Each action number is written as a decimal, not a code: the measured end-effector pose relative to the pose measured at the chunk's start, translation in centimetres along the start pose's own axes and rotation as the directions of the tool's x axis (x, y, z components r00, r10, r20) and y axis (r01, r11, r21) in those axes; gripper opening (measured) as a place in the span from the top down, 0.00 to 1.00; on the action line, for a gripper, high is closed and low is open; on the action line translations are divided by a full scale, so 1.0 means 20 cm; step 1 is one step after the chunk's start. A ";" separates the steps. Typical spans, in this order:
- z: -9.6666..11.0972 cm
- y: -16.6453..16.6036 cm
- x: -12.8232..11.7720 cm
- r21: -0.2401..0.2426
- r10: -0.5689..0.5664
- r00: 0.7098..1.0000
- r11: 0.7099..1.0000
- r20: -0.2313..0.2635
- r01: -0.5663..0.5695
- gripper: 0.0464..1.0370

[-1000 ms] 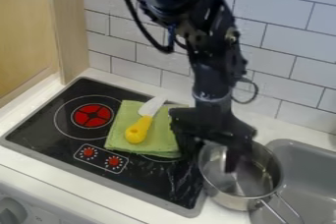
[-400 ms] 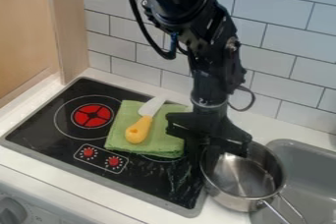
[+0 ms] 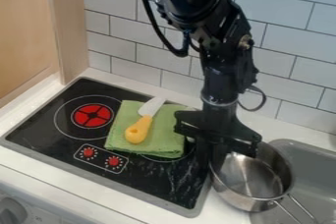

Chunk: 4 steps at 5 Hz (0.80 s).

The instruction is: Moved the silver dish to the left edge of the stove

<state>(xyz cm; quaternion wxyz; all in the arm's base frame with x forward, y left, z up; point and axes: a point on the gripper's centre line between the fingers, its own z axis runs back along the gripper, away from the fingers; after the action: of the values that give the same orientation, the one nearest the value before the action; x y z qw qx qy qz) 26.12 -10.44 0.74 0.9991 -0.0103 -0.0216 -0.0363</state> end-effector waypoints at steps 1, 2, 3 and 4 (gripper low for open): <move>0.00 0.00 0.00 0.007 -0.008 1.000 1.000 0.001 0.008 0.98; 0.07 -0.03 -0.05 0.019 -0.053 0.998 0.998 0.027 0.053 0.98; 0.14 -0.01 -0.08 0.019 -0.054 0.996 0.998 0.069 0.053 0.99; 0.22 0.04 -0.10 0.018 -0.040 0.994 0.999 0.105 0.038 0.99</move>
<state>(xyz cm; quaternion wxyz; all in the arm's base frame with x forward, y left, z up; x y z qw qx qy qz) 24.08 -9.45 4.96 0.9957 -0.0040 -0.0748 -0.0549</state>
